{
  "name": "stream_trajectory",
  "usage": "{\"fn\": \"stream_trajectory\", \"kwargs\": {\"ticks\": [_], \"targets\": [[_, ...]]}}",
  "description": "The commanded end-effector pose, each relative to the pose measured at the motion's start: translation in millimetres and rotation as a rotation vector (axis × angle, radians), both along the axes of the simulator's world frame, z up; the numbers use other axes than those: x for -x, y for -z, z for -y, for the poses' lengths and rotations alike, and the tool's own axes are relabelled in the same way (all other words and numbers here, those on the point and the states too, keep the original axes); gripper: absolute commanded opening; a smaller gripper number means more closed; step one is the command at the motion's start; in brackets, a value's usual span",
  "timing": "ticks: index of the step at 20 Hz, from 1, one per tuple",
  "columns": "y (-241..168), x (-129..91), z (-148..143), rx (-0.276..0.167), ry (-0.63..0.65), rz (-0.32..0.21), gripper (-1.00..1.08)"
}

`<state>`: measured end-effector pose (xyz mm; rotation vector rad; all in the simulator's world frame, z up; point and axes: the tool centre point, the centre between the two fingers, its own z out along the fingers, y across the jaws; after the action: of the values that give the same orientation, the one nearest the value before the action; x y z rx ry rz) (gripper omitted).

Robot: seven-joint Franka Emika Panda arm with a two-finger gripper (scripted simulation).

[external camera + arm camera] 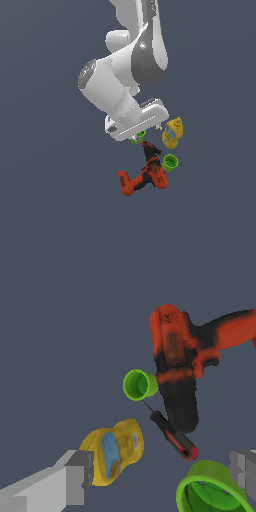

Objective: Pick up a designated object from a clutter of objects.

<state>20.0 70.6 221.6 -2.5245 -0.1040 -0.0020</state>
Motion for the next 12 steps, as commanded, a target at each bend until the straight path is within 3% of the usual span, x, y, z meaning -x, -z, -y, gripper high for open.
{"fn": "stream_trajectory", "kwargs": {"ticks": [1,12], "targets": [[10.4,-2.0,-2.5,-0.048,0.008,0.012,1.08],[55.3,-10.8,-7.2,-0.23,0.075,0.081,1.08]]}}
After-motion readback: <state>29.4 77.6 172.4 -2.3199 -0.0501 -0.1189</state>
